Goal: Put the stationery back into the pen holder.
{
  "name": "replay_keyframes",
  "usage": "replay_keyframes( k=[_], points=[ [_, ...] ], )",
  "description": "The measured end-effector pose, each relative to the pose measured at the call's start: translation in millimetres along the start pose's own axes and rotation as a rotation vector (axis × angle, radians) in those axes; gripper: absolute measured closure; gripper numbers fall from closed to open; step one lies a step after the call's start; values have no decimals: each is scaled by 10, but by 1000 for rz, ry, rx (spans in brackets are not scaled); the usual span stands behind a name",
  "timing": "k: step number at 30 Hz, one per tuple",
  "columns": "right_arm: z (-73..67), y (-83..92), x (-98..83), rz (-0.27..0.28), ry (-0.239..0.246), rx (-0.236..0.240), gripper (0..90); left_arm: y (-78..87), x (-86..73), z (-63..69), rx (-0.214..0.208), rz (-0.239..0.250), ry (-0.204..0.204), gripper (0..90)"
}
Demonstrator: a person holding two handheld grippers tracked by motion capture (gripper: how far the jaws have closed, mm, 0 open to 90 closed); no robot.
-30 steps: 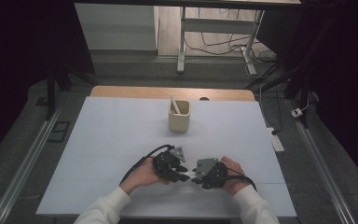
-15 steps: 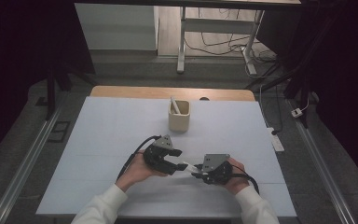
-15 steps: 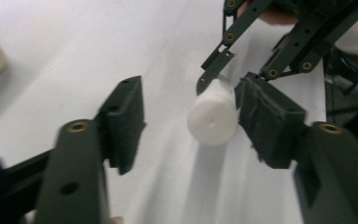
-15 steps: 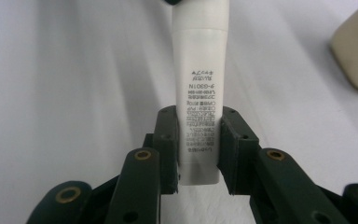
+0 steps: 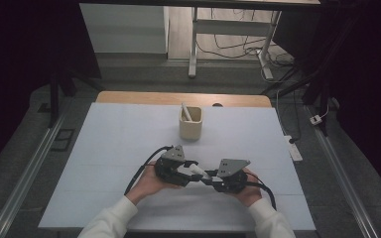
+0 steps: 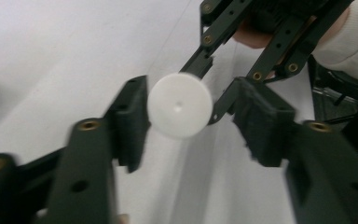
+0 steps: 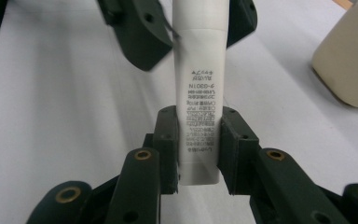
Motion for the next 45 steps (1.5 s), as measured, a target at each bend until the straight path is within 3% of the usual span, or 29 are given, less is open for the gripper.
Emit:
replay_keyframes(
  k=[2, 7, 9, 12, 15, 17, 20, 24, 33, 37, 45],
  points=[
    [-8, -9, -1, -6, 7, 3, 704, 8, -5, -22, -9, 5, 11, 588],
    [-21, -52, -4, -22, 21, 5, 699, 5, -7, -22, -47, -7, 19, 651],
    [-23, -63, -9, -45, 27, 10, 697, -5, -5, -12, -36, -21, 13, 657],
    [-22, -73, -21, -29, 12, 13, 692, 2, -3, -17, -38, -19, 23, 659],
    [-10, -58, -24, -13, -18, 1, 673, 26, 7, -10, -29, -2, 26, 659],
    [10, -29, -30, 1, -53, -13, 626, 54, 18, -12, 0, 3, 19, 659],
    [64, 56, -68, 53, -155, -26, 518, 133, 30, -42, 19, 23, 31, 659],
    [118, 255, -189, 84, -236, -103, 485, 299, 65, -90, 46, 75, 62, 659],
    [114, 646, -489, 21, -312, -248, 473, 559, 221, -203, 104, 148, 108, 658],
    [101, 768, -605, 0, -327, -279, 465, 654, 362, -301, 104, 189, 150, 658],
    [59, 900, -743, -32, -341, -320, 461, 814, 779, -499, 156, 251, 207, 658]
  ],
)
Point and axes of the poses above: each handheld gripper's, and its own axes: y roughly backward along the jaws, x roughly out of its top, z roughly to its right, the point moved 1 cm from there along -y, roughly forward along the jaws, and after that the axes turned 15 degrees about y, right-handed, at the moved point
